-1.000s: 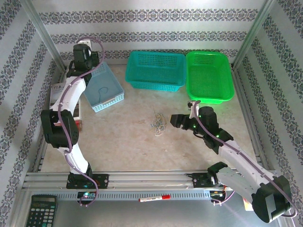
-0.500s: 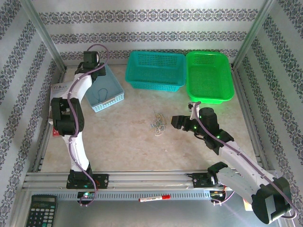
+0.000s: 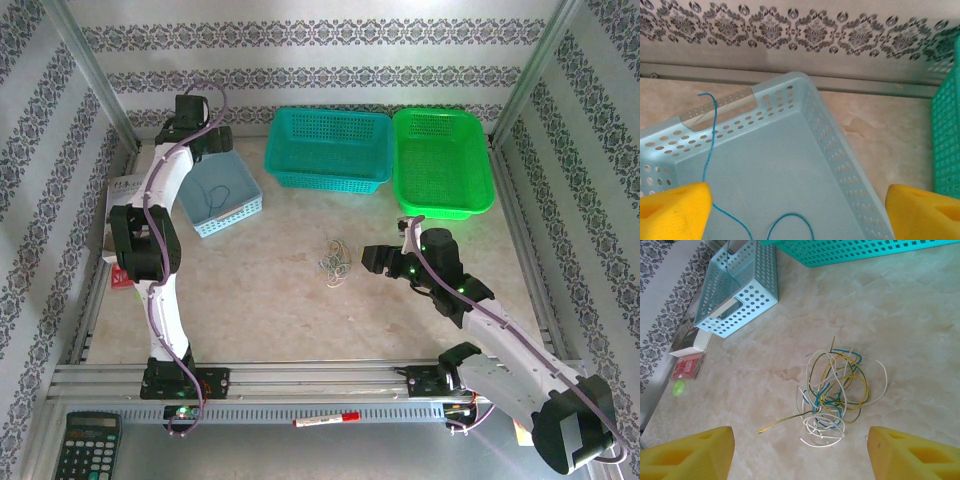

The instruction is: Untangle the cables

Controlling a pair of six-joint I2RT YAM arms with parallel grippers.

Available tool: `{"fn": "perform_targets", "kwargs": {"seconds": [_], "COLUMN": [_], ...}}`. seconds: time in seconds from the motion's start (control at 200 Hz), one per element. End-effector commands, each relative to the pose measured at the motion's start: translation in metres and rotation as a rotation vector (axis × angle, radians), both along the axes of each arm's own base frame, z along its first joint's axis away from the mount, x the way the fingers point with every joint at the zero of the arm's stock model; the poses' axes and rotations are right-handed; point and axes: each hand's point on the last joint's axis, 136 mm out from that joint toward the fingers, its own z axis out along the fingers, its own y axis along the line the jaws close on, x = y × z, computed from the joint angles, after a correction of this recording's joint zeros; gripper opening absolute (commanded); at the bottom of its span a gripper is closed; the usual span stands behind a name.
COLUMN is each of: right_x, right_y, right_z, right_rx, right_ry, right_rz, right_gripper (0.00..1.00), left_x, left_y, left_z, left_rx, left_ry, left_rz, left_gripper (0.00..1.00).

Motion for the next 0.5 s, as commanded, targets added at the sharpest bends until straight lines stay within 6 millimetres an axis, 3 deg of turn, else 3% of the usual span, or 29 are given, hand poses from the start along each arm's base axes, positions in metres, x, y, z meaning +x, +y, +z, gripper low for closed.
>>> {"fn": "perform_targets", "kwargs": {"seconds": [0.0, 0.18, 0.35, 0.495], "right_x": [0.002, 0.004, 0.005, 0.006], "right_y": [-0.001, 0.000, 0.000, 0.002], "right_z": [-0.002, -0.003, -0.002, -0.001], "right_rx": [0.004, 0.009, 0.013, 0.013], "right_ry": [-0.002, -0.004, -0.004, -0.005], "right_rz": [-0.003, -0.005, -0.009, 0.003], "right_gripper": [0.71, 0.71, 0.71, 0.71], "left_x": [-0.011, -0.016, -0.023, -0.019], "left_y": [0.000, 0.006, 0.031, 0.048], "left_z": [0.050, 0.058, 0.028, 0.001], "left_rx": [-0.027, -0.009, 0.068, 0.076], "left_ry": [-0.068, -0.073, 0.016, 0.079], "left_rz": [-0.008, 0.018, 0.134, 0.188], "left_gripper": [0.91, 0.93, 0.91, 0.77]}}
